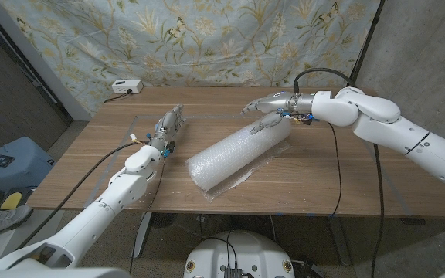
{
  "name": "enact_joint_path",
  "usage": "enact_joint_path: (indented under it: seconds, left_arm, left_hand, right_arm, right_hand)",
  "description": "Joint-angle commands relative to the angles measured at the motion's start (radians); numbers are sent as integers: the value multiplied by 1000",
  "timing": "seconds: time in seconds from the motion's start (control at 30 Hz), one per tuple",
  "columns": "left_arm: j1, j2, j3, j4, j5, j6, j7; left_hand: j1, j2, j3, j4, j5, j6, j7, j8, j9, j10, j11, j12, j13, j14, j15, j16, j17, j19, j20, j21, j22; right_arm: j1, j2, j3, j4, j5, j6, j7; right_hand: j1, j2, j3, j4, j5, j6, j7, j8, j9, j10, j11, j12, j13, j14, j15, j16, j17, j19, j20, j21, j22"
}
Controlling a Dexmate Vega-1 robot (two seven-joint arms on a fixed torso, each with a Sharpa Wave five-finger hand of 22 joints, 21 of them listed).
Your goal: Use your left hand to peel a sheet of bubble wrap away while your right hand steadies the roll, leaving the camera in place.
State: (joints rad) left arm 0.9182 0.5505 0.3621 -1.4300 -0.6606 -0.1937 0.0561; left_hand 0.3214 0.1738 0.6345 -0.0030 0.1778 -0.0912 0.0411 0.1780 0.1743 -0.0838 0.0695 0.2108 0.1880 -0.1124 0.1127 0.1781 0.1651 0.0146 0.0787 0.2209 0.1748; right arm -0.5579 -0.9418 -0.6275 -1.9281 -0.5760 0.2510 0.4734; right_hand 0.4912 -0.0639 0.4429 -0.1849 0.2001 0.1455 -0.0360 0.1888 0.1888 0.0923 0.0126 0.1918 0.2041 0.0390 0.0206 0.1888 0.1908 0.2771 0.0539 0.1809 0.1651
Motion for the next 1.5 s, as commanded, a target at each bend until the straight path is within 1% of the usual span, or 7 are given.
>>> enact_joint_path:
  seconds: [0.03,0.17,0.23,0.37,0.43,0.73,1.5]
  left_arm:
    - [1,-4,2,8,1,3,7]
    - [-1,-5,2,12,-2,0,0]
    - [-2,-6,3,12,-1,2,0]
    - [-3,-7,4,13,-3,7,2]
    - [-2,-7,4,11,-3,11,5]
    - [-7,-12,6,23,-8,4,-10]
    - [25,13,-5,-61,7,2,21]
  left_hand:
    - [13,3,0,-4,5,7,1,8,3,2,-1,6,6,7,1,4,5,5,3,-1,2]
    - [13,4,0,-5,5,9,0,9,3,3,-3,6,6,9,1,5,5,8,4,0,2]
    - [13,4,0,-5,5,9,0,9,3,4,-2,6,6,10,1,5,5,8,4,-1,2]
    - [14,4,-1,-6,5,12,-1,9,3,6,-3,6,6,11,1,5,5,10,-1,-1,2]
    - [14,4,-1,-6,5,14,-1,10,3,5,-2,6,6,12,1,5,5,11,-2,-1,2]
    - [15,5,-1,-7,6,15,-1,9,3,10,-2,7,6,14,1,5,5,12,-2,-2,2]
    - [18,6,-4,-10,6,18,-1,8,3,12,0,7,7,15,2,4,6,15,-3,-6,2]
  right_arm:
    - [29,12,-15,-16,-33,43,120]
    - [33,25,-22,-23,-51,44,137]
    - [37,32,-26,-27,-57,45,148]
    - [46,43,-30,-19,-50,62,161]
    - [50,48,-34,-18,-52,65,171]
    - [68,72,-52,-20,-54,64,219]
    - [83,120,-99,15,-106,67,231]
  right_hand:
    - [35,-12,10,1,11,-9,-24,4,3,-5,-31,0,5,-8,10,1,2,-11,22,0,5]
    - [52,-24,11,3,15,-30,-44,-1,4,-11,-41,1,5,-17,18,1,3,-23,38,-1,6]
    - [57,-28,11,4,17,-34,-45,-1,4,-12,-44,1,5,-23,19,0,3,-30,36,-2,6]
    - [73,-41,11,6,22,-68,-49,-8,4,-46,-38,-7,6,-35,25,0,4,-41,28,-1,6]
    - [78,-45,11,7,24,-77,-51,-9,4,-57,-41,-9,6,-41,26,0,4,-46,30,-1,6]
    - [96,-58,10,13,30,-122,-59,-11,5,-96,-22,-9,7,-71,43,-3,5,-69,46,-1,6]
    - [103,-65,4,21,35,-169,-66,-11,5,-147,-12,-10,8,-109,64,-4,6,-98,63,-1,7]
